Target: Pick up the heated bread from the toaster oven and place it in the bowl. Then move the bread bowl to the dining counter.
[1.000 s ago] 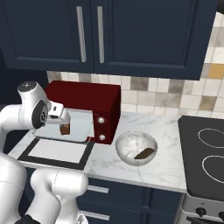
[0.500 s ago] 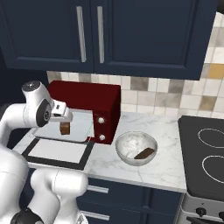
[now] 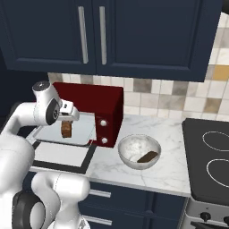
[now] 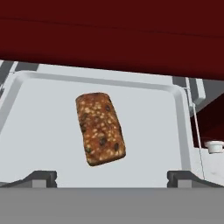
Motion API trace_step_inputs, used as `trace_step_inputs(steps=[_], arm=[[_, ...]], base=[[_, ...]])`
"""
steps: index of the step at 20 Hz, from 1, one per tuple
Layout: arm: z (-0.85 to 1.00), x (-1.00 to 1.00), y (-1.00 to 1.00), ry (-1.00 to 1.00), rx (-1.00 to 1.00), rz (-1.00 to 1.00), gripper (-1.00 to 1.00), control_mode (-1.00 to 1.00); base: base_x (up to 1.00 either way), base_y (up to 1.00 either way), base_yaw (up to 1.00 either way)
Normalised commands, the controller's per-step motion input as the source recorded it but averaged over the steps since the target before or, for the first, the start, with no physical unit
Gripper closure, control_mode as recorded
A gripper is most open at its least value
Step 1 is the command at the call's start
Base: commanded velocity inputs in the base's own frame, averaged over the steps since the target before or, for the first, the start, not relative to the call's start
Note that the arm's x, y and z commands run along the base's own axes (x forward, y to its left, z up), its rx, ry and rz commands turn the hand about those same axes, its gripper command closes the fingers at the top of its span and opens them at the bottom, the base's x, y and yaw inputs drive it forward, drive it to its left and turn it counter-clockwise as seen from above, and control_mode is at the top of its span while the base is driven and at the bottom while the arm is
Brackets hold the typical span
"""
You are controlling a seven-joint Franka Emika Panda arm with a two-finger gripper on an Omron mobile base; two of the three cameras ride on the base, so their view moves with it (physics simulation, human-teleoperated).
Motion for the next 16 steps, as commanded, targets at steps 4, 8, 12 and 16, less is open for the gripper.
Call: trace_step_inputs(steps=[4, 8, 12, 16], arm=[[-0.43, 0.12, 0.00, -0.02, 0.00, 0.00, -1.00, -1.00], [-0.29, 0.12, 0.00, -0.06, 0.00, 0.00, -1.00, -1.00], [-0.20, 0.16, 0.01, -0.01, 0.00, 0.00, -1.00, -1.00], [-0.28, 0.13, 0.10, 0.00, 0.00, 0.00, -1.00, -1.00]], base=[[0.00, 0.00, 0.00], [0.00, 0.00, 0.00], [0.00, 0.00, 0.00], [0.00, 0.00, 0.00]])
